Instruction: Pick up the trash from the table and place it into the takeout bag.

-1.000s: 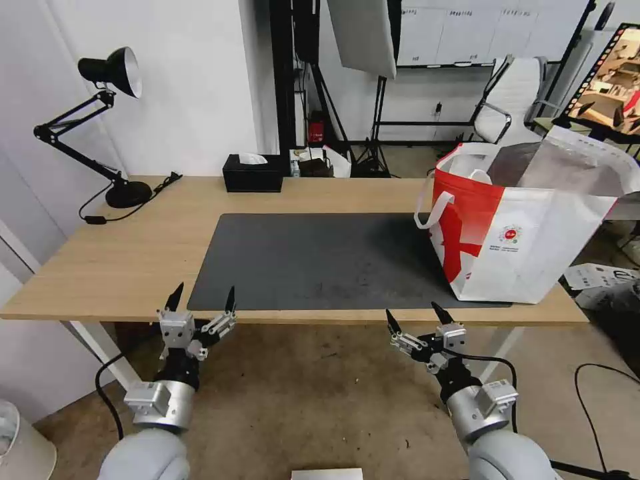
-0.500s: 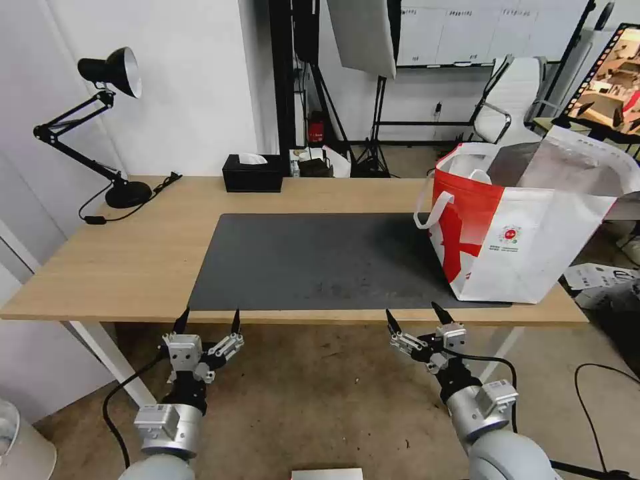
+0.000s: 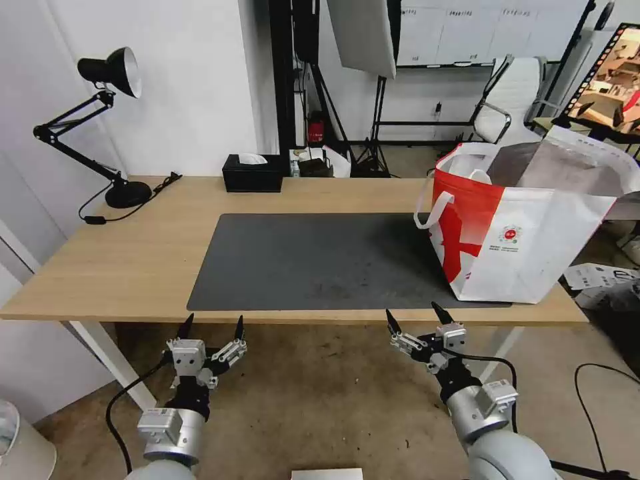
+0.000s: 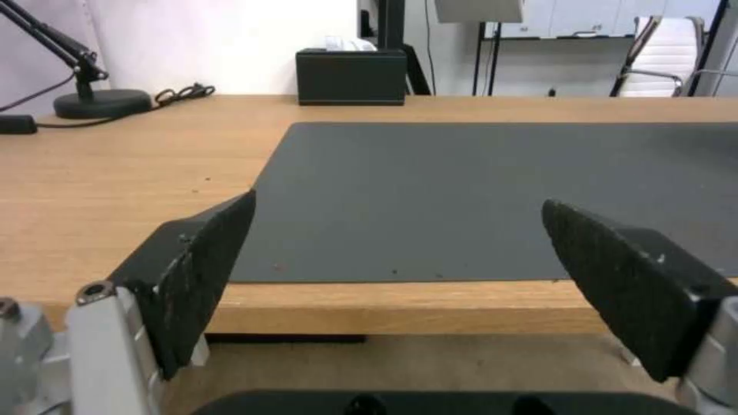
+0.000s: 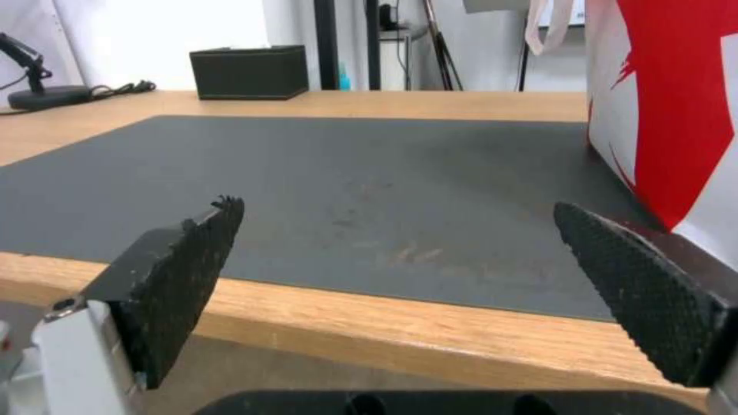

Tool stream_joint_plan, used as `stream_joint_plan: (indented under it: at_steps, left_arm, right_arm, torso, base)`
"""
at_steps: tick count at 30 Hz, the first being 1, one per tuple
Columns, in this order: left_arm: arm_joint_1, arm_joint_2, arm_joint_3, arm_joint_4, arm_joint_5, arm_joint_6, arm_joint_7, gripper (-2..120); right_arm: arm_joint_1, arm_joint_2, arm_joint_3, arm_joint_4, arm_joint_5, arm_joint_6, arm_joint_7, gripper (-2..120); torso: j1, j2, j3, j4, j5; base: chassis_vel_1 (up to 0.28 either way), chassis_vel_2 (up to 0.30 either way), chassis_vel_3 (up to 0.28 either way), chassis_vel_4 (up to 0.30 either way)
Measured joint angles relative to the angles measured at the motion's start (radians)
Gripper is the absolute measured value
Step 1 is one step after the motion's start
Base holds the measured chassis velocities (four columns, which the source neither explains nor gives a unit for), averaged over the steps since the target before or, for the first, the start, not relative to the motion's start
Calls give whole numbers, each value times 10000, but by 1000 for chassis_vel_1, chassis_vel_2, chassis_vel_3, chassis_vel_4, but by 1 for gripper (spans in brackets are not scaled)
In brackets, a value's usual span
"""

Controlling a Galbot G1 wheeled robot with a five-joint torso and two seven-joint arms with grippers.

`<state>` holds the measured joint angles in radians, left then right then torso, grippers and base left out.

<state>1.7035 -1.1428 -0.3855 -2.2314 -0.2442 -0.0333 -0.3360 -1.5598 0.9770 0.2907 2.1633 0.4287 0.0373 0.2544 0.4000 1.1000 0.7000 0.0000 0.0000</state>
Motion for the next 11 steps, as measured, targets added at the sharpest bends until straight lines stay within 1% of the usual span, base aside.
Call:
stream_joint_plan:
  at_steps: [11]
  left_arm:
    - [-10, 11, 4, -6, -16, 3, 6, 100]
  right_arm:
    - [0, 0, 1, 0, 0, 1, 0, 100]
  torso:
    - [0, 0, 0, 0, 0]
  base:
    - [0, 0, 0, 0]
